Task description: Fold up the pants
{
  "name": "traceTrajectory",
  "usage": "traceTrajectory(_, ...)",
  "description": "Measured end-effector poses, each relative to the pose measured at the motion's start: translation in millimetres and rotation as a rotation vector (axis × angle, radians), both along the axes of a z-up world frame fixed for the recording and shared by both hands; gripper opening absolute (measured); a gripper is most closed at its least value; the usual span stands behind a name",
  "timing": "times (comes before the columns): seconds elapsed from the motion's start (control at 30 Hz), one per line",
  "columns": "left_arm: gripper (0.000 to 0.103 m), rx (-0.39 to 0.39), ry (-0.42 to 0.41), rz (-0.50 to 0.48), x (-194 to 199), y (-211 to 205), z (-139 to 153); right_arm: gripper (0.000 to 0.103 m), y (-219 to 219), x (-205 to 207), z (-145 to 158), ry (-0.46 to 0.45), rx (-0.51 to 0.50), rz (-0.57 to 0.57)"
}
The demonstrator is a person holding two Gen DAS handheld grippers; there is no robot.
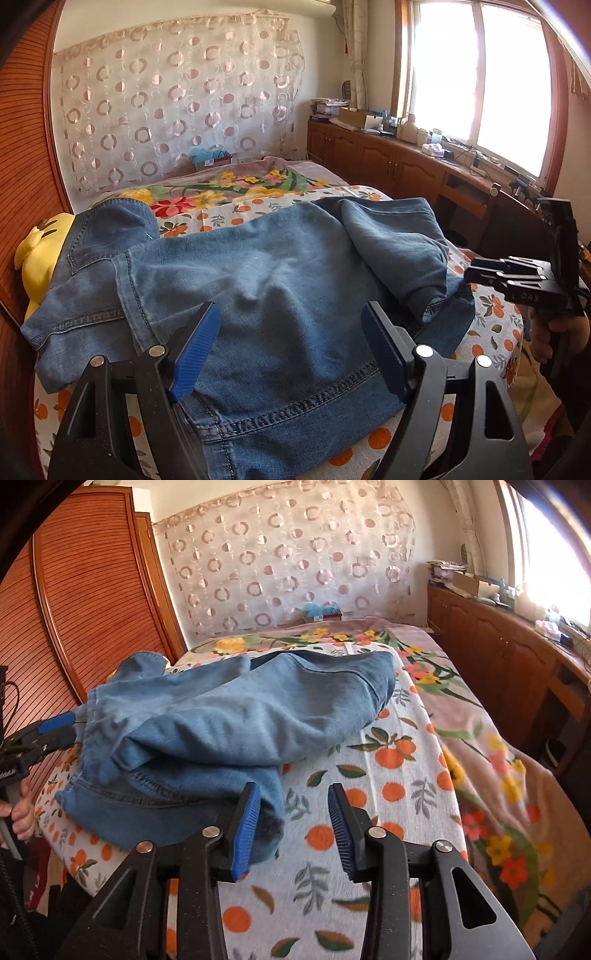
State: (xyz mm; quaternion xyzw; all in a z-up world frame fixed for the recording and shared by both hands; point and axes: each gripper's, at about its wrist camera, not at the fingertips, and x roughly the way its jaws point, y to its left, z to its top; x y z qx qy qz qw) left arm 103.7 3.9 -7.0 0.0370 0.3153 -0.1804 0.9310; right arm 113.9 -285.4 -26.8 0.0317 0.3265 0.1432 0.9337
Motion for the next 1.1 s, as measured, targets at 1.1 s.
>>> traceTrajectory(1.1,0.080,-0.063,0.009,0.089,-6.3,43.7,-6.3,0.006,0.6,85.3,24.7,0.128,0.201,-0.017)
